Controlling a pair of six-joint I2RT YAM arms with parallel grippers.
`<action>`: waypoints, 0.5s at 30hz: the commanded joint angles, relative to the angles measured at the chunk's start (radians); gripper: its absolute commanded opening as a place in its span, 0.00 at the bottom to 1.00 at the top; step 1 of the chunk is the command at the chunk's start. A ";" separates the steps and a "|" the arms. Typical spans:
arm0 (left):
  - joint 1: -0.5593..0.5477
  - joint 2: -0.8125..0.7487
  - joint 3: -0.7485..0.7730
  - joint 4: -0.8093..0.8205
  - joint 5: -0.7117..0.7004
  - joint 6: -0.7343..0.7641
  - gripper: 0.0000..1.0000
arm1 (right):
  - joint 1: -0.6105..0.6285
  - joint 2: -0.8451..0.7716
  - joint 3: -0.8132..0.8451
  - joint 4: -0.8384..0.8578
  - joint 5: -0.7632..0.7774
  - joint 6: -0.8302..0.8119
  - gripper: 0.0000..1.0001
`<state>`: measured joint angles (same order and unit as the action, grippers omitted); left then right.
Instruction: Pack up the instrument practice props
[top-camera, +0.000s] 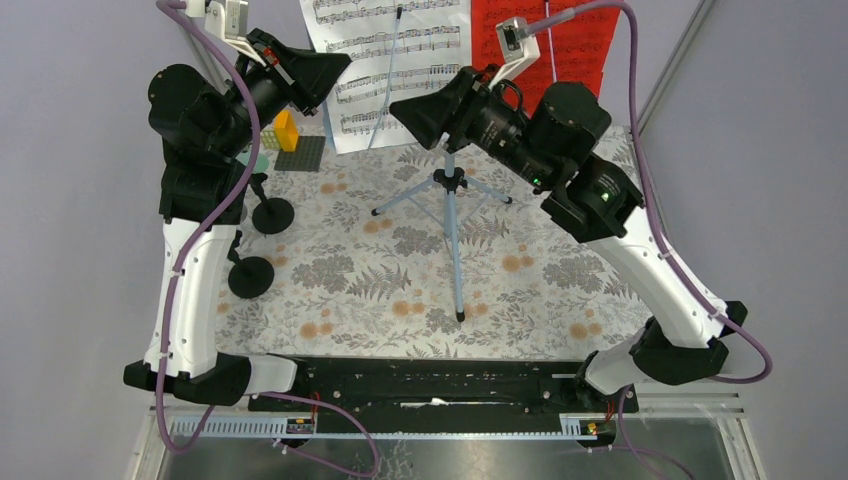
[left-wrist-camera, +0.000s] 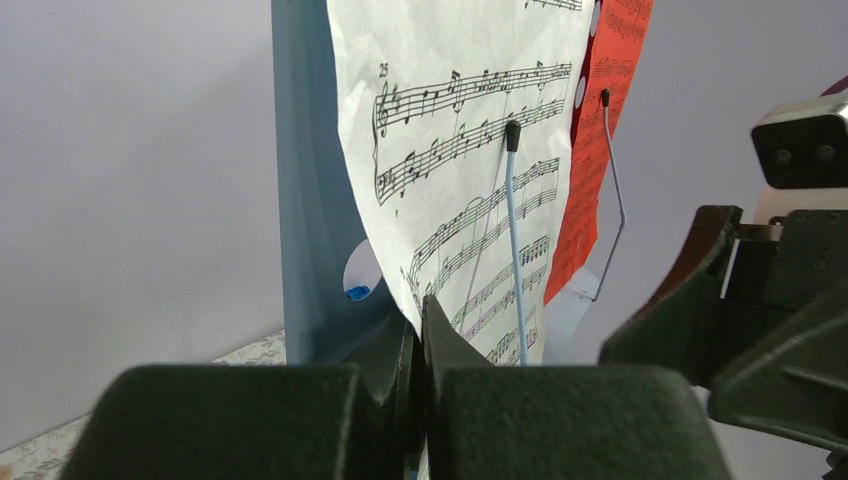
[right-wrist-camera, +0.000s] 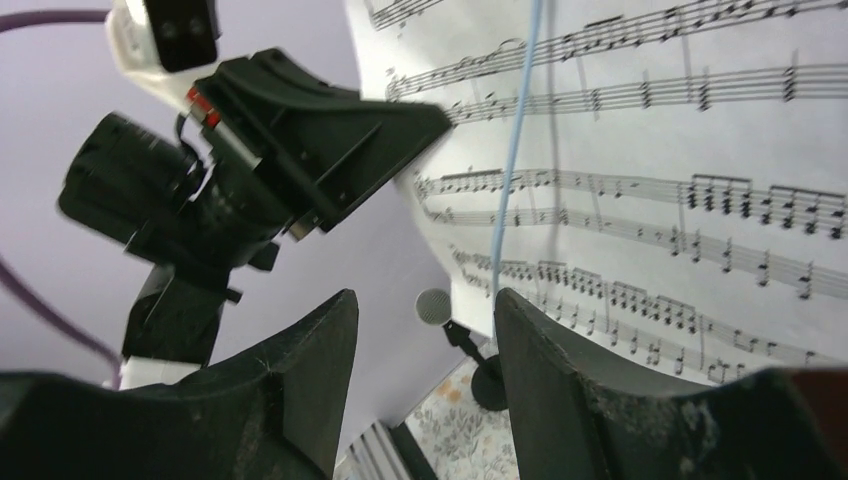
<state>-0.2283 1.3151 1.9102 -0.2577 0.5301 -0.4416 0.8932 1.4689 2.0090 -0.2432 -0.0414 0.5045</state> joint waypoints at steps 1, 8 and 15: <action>0.003 -0.023 0.019 0.044 0.010 -0.006 0.00 | 0.006 0.052 0.090 0.015 0.112 0.001 0.59; 0.003 -0.018 0.019 0.047 0.020 -0.017 0.00 | 0.007 0.119 0.144 0.027 0.191 0.012 0.54; 0.002 -0.024 0.010 0.048 0.019 -0.016 0.00 | 0.005 0.205 0.238 0.030 0.195 0.018 0.50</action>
<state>-0.2283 1.3151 1.9102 -0.2531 0.5312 -0.4465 0.8932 1.6363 2.1632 -0.2546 0.1238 0.5137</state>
